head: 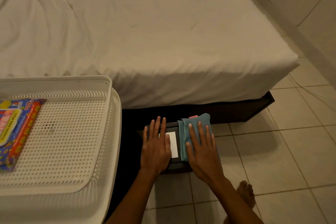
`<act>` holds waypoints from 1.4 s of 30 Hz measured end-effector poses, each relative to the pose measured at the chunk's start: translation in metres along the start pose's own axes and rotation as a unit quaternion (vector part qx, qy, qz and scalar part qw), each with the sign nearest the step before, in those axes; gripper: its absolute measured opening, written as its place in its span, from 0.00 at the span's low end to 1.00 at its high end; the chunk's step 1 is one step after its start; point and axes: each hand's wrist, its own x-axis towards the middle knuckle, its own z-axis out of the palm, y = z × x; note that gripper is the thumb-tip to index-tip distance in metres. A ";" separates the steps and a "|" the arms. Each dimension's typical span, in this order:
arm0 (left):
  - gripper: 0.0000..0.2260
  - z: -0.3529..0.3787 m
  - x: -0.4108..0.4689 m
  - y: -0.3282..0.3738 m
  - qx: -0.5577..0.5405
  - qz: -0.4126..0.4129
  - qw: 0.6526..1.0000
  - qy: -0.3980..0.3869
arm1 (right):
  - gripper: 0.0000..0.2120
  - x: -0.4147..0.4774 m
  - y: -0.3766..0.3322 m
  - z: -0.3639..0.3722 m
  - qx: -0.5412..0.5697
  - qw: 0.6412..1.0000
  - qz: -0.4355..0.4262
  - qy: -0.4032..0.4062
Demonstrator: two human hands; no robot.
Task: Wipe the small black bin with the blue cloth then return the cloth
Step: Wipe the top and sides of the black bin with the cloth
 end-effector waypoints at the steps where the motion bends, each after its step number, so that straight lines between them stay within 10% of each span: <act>1: 0.25 0.000 0.000 -0.001 0.004 0.001 1.000 0.002 | 0.29 0.003 0.001 -0.002 0.001 1.000 -0.001 -0.002; 42: 0.25 -0.003 0.002 0.001 -0.030 0.009 0.999 -0.019 | 0.33 -0.015 -0.007 0.009 0.037 0.997 0.064 0.023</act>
